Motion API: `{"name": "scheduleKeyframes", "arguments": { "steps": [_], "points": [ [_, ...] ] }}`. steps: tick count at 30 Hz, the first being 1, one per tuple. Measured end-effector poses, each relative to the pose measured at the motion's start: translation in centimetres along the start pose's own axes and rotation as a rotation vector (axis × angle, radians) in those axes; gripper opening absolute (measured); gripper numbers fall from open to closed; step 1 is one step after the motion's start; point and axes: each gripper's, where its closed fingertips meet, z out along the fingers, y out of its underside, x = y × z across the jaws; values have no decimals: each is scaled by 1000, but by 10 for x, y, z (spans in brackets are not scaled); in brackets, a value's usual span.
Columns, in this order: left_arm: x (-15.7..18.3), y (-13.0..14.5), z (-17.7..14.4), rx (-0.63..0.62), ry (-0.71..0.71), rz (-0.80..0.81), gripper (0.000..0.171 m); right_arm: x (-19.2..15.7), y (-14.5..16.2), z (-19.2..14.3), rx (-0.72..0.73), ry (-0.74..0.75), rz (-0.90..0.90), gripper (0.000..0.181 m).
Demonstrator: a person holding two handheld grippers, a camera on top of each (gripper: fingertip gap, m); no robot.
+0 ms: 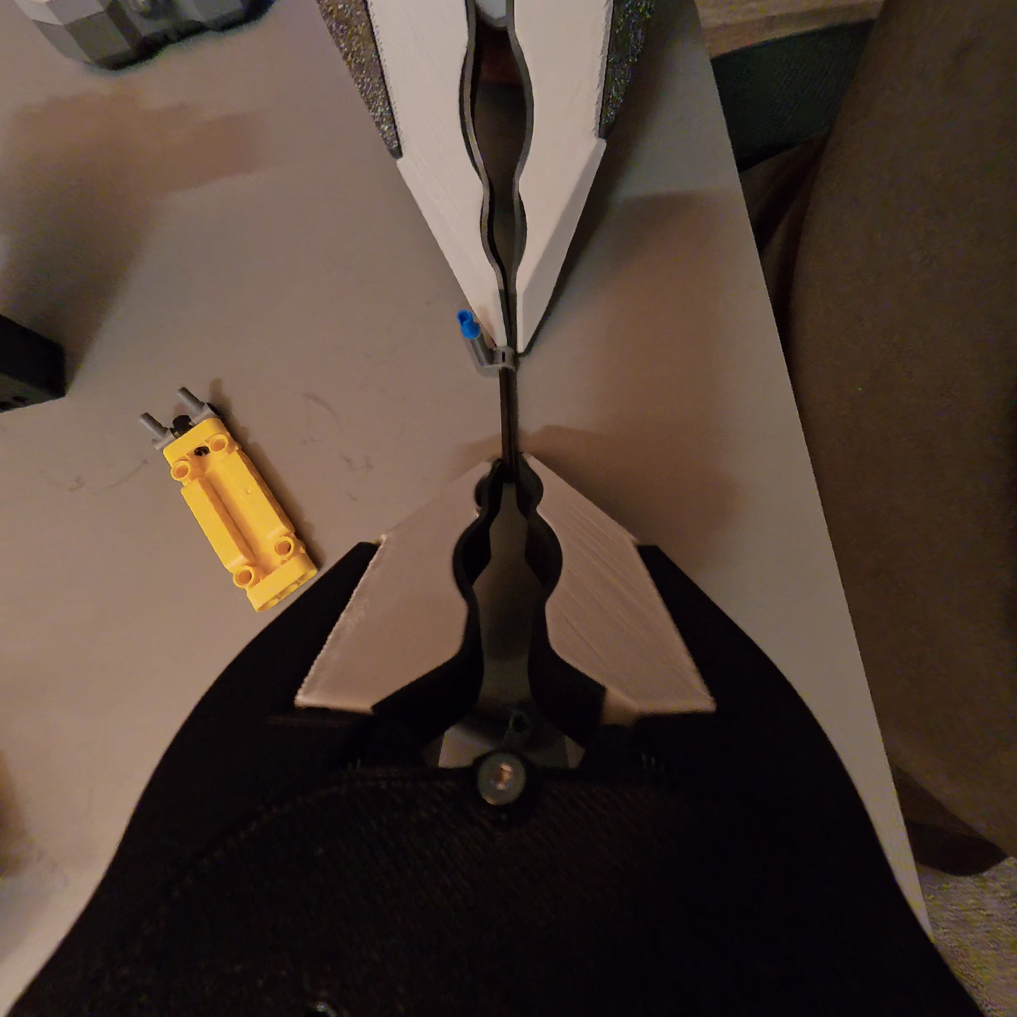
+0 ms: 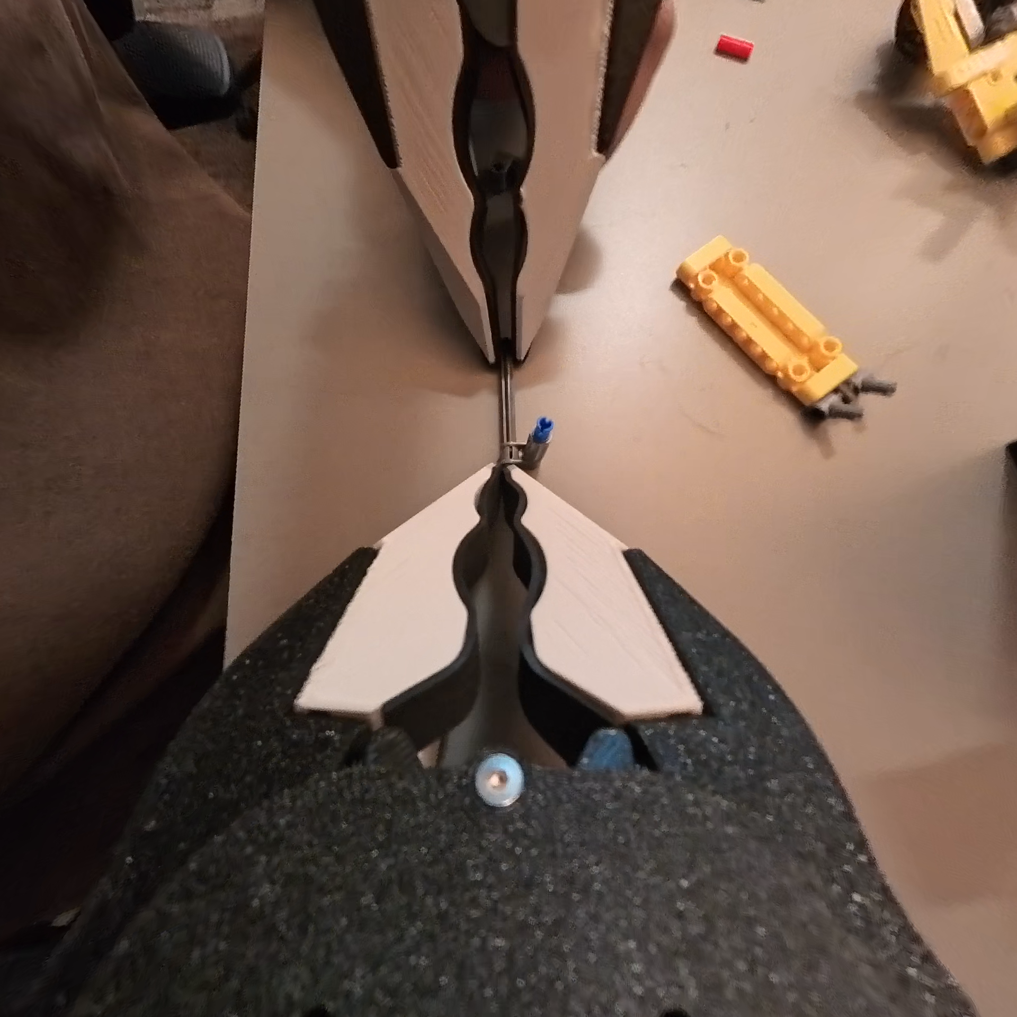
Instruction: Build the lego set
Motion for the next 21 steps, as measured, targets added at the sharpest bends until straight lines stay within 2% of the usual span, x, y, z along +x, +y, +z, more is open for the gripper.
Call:
{"name": "scheduleKeyframes", "arguments": {
  "steps": [6, 14, 21],
  "points": [
    [0, 0, 0, 1, -3, 9, 0, 1, -1, 2, -30, -31, -26, 0],
    [0, 0, 0, 0, -20, 24, 1, 0, -1, 1, 12, -12, 34, 0],
    [0, -1, 0, 2, -12, 17, 0, 0, -2, 2, -40, -5, -33, 0]
  ]
}}
